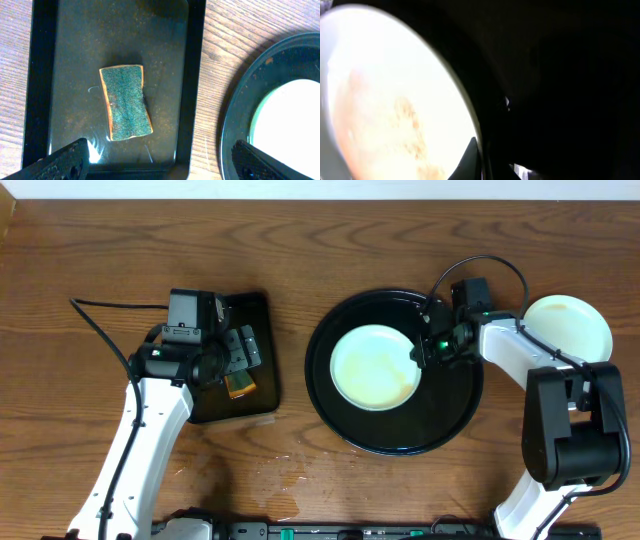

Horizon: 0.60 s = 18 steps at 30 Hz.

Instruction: Clean dirty plates on tray and stack at the side

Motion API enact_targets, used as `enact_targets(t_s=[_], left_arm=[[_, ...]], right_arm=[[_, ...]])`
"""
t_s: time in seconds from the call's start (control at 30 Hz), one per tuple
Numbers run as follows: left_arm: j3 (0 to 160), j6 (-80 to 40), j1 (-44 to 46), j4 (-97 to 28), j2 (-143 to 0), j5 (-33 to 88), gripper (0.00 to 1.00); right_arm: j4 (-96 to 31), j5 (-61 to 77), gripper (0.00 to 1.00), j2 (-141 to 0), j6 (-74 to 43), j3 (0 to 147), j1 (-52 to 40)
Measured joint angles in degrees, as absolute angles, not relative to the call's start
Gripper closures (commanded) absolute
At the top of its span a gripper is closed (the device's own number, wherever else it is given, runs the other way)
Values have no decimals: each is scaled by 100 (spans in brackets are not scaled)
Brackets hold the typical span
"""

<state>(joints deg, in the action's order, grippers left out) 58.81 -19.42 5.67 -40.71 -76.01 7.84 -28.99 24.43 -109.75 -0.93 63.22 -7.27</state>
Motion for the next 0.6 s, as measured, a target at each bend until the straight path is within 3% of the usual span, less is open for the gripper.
enact_targets(t_s=[0.27, 0.6], left_arm=[[5881, -1942, 567, -4071, -7601, 784, 9], [5881, -1942, 567, -4071, -7601, 784, 9]], right_arm=[[-3037, 2314, 99, -10838, -244, 6322, -701], [-3492, 696, 99, -9129, -259, 6333, -1334]])
